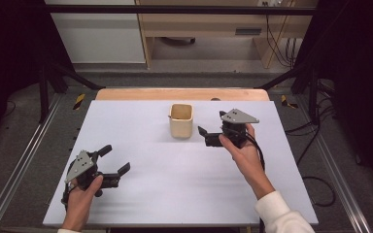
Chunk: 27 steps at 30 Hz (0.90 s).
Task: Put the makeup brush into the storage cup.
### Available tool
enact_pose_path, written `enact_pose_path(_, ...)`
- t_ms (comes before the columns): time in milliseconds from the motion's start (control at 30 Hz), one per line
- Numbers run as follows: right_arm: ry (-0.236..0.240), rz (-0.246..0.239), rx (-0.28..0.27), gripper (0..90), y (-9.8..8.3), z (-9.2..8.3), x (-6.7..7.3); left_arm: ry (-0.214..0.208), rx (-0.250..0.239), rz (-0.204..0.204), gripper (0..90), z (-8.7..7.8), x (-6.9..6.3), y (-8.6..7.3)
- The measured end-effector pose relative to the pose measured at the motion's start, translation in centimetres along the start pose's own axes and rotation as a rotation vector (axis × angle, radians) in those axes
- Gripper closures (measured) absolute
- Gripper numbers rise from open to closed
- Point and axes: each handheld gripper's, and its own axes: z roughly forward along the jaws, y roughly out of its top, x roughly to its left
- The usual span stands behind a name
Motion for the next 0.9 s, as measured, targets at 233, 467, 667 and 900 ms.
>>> enact_pose_path(233,-0.015,0.014,-0.001,6.1,-1.1,-0.7,-0.3,-0.003,0.008,0.012,2.1,0.1,-0.1,0.0)
enact_pose_path(467,-0.017,0.027,-0.003,6.1,-1.9,-1.4,-0.7,-0.001,0.011,0.019,2.1,0.1,-0.1,0.0)
enact_pose_path(667,-0.036,0.024,-0.008,6.5,-2.8,-2.2,-1.1,-0.002,0.014,0.018,2.1,0.1,-0.1,-0.1)
enact_pose_path(900,-0.039,-0.001,-0.031,6.5,-3.7,-3.0,-1.4,-0.001,0.012,0.019,2.1,0.0,-0.1,0.0)
